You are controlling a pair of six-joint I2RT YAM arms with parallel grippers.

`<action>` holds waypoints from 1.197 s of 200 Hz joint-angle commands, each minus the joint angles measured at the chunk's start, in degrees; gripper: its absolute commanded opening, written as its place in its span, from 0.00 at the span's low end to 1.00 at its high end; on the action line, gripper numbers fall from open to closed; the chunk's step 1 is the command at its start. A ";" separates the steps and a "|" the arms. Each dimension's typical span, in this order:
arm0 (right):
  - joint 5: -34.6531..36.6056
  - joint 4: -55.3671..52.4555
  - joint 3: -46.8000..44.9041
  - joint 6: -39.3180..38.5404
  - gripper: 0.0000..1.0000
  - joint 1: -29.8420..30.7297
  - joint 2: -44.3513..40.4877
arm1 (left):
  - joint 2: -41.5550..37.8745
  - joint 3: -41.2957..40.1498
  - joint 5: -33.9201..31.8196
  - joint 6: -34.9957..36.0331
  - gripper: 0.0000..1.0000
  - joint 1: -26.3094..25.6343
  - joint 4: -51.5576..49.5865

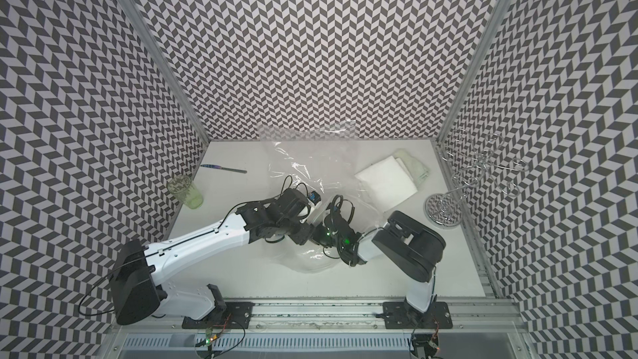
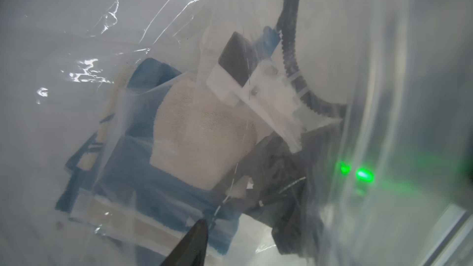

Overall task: Place the folded towel into the vacuum bag
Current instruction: Place the towel in the vacuum bag.

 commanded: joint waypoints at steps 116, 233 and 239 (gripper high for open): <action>12.90 17.62 17.76 -0.69 0.04 2.54 16.19 | -4.82 -2.73 11.91 5.69 0.00 -0.38 4.31; -4.65 -13.68 28.07 -11.08 0.05 0.40 21.01 | -2.81 -2.28 13.81 3.89 0.00 0.58 7.03; -4.62 -14.40 28.77 -12.30 0.05 0.47 21.48 | -2.39 -2.34 13.80 3.91 0.00 0.59 7.16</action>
